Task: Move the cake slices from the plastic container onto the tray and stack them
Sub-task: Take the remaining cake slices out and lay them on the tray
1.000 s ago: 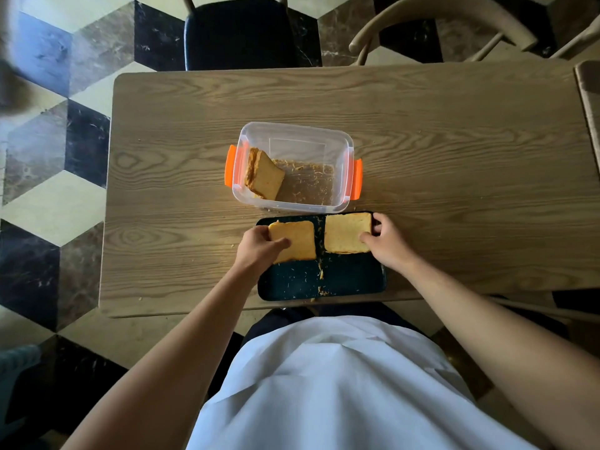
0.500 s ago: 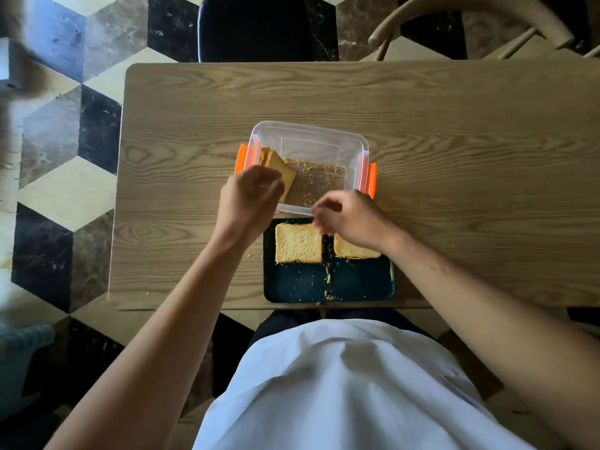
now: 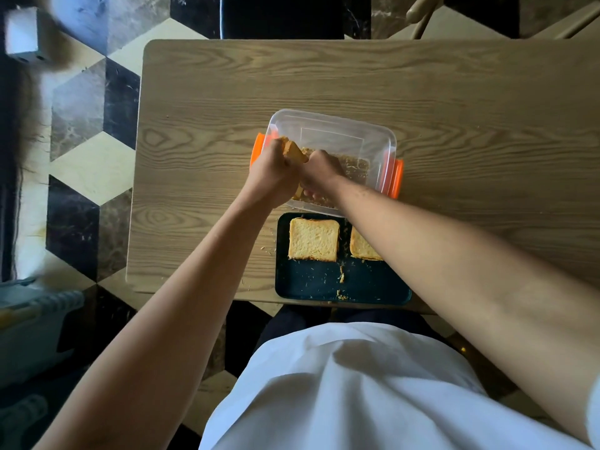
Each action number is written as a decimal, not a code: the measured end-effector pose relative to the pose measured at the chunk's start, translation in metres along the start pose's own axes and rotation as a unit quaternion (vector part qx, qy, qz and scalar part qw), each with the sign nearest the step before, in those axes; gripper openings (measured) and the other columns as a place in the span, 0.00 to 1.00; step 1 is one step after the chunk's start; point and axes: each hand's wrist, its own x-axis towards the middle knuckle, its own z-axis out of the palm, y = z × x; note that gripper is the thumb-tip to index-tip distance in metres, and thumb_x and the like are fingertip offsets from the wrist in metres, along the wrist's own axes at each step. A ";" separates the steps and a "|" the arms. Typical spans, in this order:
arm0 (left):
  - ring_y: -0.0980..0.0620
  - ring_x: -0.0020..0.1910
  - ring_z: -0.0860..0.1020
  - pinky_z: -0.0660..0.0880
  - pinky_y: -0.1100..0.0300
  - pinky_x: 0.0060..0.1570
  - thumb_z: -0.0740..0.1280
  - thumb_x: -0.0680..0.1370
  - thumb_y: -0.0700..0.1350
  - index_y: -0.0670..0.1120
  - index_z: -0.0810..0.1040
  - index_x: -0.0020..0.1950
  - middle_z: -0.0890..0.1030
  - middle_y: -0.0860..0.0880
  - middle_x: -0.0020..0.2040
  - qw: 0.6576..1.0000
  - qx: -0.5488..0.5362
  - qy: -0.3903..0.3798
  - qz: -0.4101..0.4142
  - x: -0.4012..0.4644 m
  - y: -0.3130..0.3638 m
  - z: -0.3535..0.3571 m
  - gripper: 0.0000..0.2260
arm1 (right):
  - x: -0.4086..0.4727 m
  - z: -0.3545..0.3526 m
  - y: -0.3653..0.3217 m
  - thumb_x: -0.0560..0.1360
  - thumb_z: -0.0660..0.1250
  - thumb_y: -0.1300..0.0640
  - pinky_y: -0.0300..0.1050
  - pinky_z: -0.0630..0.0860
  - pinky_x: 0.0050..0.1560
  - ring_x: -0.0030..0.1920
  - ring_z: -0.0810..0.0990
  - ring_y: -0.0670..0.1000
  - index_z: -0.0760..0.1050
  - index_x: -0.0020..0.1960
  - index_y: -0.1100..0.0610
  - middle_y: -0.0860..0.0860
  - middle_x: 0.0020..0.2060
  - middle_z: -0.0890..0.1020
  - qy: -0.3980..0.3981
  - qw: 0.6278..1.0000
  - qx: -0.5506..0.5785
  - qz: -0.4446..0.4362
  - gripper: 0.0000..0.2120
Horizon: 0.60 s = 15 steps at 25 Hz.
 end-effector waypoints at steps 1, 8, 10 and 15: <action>0.65 0.31 0.77 0.70 0.73 0.28 0.57 0.74 0.32 0.41 0.76 0.57 0.81 0.50 0.39 1.000 0.010 0.010 0.002 0.000 0.000 0.002 0.15 | 0.001 0.002 -0.001 0.77 0.62 0.36 0.47 0.80 0.38 0.28 0.80 0.53 0.75 0.35 0.56 0.53 0.29 0.82 0.003 1.000 -0.007 0.001 0.25; 0.50 0.51 0.77 0.75 0.60 0.48 0.62 0.76 0.39 0.43 0.75 0.64 0.80 0.50 0.50 0.992 0.112 0.044 -0.032 0.006 0.001 0.012 0.16 | -0.006 -0.002 0.010 0.71 0.62 0.36 0.49 0.81 0.40 0.35 0.84 0.57 0.79 0.33 0.56 0.55 0.33 0.85 0.061 0.997 0.033 0.017 0.24; 0.39 0.65 0.71 0.68 0.49 0.64 0.61 0.78 0.40 0.38 0.65 0.72 0.75 0.38 0.65 0.978 0.204 0.030 -0.028 0.010 -0.001 0.021 0.23 | -0.007 -0.006 0.015 0.71 0.65 0.39 0.46 0.78 0.35 0.33 0.83 0.56 0.76 0.30 0.55 0.52 0.29 0.82 0.088 0.995 0.044 0.031 0.22; 0.36 0.62 0.72 0.71 0.48 0.55 0.65 0.78 0.40 0.35 0.67 0.67 0.77 0.34 0.60 0.917 0.393 0.064 0.037 0.017 -0.009 0.043 0.20 | -0.006 -0.007 0.033 0.75 0.68 0.45 0.41 0.68 0.32 0.37 0.79 0.54 0.78 0.42 0.58 0.52 0.37 0.80 0.086 0.992 0.011 0.087 0.15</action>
